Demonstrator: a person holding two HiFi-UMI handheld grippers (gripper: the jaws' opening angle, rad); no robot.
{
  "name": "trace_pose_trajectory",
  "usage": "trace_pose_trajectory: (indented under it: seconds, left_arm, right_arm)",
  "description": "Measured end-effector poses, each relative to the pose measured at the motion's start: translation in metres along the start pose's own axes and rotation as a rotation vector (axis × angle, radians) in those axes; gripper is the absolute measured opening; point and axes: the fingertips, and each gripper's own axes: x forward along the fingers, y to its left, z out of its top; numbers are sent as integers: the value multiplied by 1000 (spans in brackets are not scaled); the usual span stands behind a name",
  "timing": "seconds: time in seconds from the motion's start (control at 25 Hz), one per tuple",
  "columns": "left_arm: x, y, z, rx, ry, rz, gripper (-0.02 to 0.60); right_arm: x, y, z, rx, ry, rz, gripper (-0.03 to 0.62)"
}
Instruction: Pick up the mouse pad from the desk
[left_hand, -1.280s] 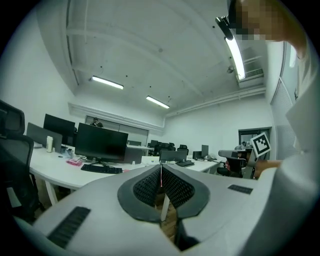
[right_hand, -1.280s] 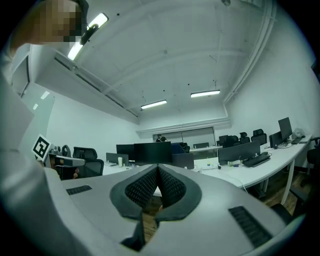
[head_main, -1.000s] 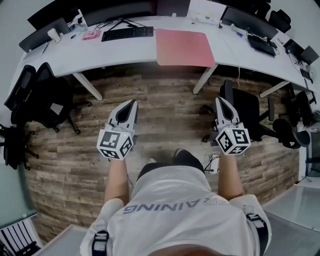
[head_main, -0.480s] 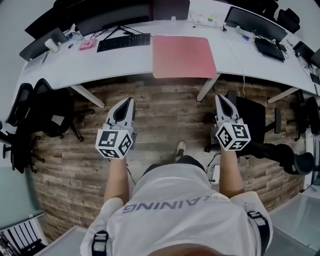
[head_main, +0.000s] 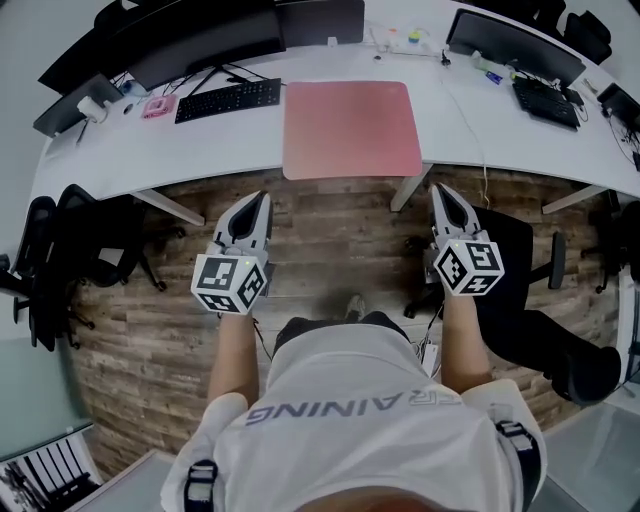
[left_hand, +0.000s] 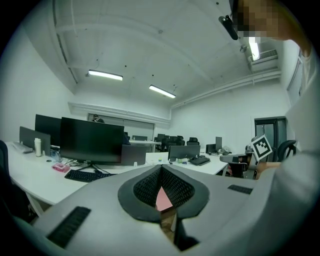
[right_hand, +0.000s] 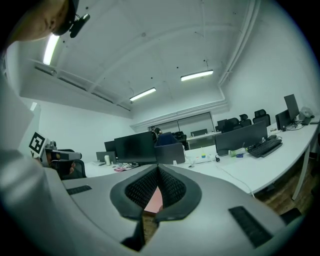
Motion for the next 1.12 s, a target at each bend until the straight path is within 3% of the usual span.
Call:
trace_pose_trajectory:
  seconds: [0.4, 0.8, 1.12]
  left_arm:
    - [61, 29, -10, -66, 32, 12, 31]
    - [150, 118, -21, -121, 101, 9, 31]
    - [198, 195, -44, -168, 178, -26, 31]
  right_arm:
    - [46, -30, -1, -4, -6, 4, 21]
    - [135, -47, -13, -53, 111, -123, 21]
    - [222, -32, -31, -62, 203, -179, 21]
